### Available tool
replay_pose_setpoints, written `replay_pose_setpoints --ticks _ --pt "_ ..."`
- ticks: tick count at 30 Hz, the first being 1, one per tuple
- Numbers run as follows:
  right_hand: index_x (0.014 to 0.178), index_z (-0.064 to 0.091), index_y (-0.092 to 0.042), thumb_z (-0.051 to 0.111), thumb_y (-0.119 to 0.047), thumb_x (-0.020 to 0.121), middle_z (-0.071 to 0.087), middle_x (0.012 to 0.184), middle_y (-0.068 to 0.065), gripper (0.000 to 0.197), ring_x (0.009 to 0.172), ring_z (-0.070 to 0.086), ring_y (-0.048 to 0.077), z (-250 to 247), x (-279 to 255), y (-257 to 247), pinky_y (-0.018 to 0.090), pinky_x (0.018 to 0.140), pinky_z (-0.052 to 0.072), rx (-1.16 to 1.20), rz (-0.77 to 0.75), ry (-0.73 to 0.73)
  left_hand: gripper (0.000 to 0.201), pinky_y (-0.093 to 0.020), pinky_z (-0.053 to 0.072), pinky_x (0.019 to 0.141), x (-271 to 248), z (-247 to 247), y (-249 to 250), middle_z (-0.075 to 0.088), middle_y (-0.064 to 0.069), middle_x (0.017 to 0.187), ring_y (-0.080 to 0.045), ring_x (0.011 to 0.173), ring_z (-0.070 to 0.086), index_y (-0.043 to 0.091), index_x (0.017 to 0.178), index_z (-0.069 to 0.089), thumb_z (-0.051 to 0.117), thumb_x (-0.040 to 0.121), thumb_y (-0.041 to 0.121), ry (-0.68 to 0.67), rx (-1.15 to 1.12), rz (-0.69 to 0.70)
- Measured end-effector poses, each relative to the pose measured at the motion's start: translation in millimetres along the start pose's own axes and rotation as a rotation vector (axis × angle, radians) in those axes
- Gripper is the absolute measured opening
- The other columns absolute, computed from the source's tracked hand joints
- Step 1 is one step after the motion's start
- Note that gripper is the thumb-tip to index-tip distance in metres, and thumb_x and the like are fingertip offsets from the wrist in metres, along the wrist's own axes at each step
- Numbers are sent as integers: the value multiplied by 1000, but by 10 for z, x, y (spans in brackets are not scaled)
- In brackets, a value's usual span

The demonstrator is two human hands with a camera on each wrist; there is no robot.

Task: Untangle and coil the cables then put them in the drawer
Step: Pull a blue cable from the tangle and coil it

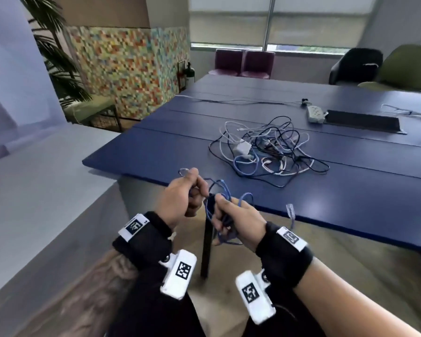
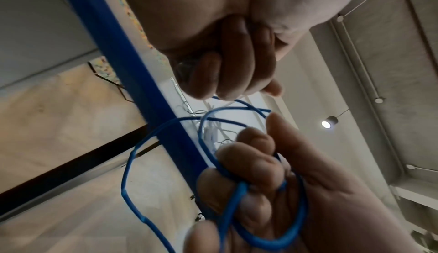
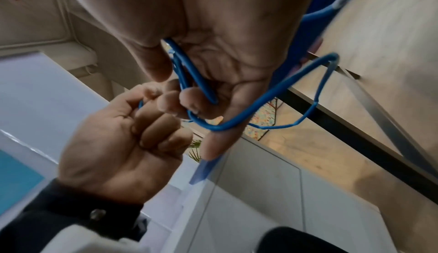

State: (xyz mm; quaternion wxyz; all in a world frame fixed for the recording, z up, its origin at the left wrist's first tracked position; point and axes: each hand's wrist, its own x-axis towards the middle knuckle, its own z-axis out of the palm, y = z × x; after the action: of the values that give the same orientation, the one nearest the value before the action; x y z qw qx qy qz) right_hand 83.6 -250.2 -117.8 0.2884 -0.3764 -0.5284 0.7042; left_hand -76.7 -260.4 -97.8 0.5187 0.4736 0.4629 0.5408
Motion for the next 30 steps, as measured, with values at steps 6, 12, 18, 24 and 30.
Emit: replay_pose_setpoints --ticks 6,12,18,24,30 --pt "83 53 -15 46 -30 104 48 74 15 27 47 43 15 182 238 614 26 52 55 -45 99 111 54 -16 9 44 -222 -196 -559 21 8 41 -7 37 11 7 69 49 23 107 36 96 24 -126" --pt "81 71 -21 48 -73 88 71 99 19 56 87 65 28 209 354 1079 44 92 53 -572 166 107 50 -17 19 35 -364 -512 -931 32 10 38 -5 30 24 9 78 55 29 105 41 202 317 -359" --pt "73 76 -7 27 -96 72 74 74 10 101 74 69 26 134 387 1148 34 82 52 -831 317 31 46 -19 18 41 -418 -711 -1105 33 4 48 -10 36 25 11 84 55 34 103 47 222 308 -452" --pt "138 54 -17 59 -14 96 51 139 -4 42 127 44 6 107 574 1073 20 106 34 -800 -243 22 49 -18 10 46 -381 -560 -1143 20 2 42 -8 39 12 11 64 49 34 104 37 -57 96 -479" --pt "84 62 -6 58 5 90 58 67 6 13 58 56 11 93 836 1099 25 66 47 -279 -146 65 42 -23 11 46 -240 -627 -1165 19 4 45 -10 39 12 16 69 48 34 102 38 75 -128 -474"
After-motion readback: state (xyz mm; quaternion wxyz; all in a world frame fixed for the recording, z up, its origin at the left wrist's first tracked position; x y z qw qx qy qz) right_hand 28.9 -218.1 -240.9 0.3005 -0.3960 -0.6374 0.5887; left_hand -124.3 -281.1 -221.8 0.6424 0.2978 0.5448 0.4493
